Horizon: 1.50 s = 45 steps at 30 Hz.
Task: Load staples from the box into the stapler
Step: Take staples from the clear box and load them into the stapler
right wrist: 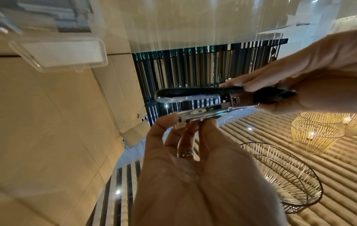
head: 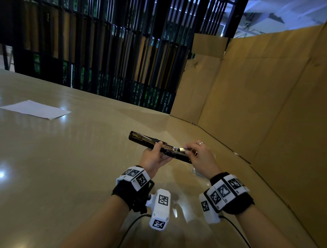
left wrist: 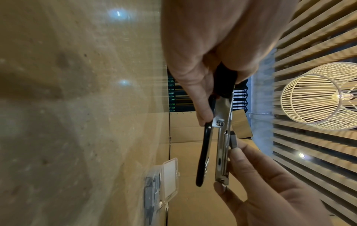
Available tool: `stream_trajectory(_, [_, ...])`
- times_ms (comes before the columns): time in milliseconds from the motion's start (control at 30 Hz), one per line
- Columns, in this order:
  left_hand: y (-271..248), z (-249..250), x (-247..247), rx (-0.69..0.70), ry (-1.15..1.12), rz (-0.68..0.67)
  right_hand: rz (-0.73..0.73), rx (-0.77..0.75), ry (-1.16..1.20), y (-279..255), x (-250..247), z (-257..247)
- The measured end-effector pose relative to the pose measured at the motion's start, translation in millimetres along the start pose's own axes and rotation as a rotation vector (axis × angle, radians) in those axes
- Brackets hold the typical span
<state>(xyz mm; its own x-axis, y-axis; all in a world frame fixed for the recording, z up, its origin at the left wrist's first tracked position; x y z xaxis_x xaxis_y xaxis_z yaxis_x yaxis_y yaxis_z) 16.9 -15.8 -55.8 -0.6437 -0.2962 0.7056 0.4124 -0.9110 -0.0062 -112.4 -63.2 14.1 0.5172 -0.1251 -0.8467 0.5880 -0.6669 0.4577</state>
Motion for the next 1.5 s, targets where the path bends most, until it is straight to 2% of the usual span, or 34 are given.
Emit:
stream_trajectory(500, [-0.1,1.1,1.1,-0.022,-0.026,-0.001,0.032,-0.086,-0.066,-6.4,-10.0,-5.1])
stream_trajectory(767, [-3.1,-1.9,4.7,-0.051,-0.042,-0.041,0.058,-0.074,-0.059,-12.0,-14.4,-2.4])
stream_trajectory(1067, [-4.4,-1.7,5.8,-0.074,-0.057,-0.05,0.087,0.025,-0.007,-12.6,-17.2,2.2])
stream_trajectory(1500, [-5.6,-2.8,6.7,-0.079,-0.043,-0.073,-0.009,0.104,0.096,-7.0,-8.4,7.8])
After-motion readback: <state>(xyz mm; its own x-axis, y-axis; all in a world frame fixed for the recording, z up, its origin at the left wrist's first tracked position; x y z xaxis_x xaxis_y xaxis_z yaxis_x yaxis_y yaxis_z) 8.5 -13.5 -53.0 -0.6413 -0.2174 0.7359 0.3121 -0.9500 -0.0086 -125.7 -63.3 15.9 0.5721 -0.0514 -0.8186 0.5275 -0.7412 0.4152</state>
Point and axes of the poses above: each hand's wrist, its own y-axis towards the middle knuckle, its own x-axis out of the palm, z = x × y, the point moved 6 cm from there along y, towards the middle knuckle, and after that the axes turned 5 degrees about -y, right-handed, at the moved point
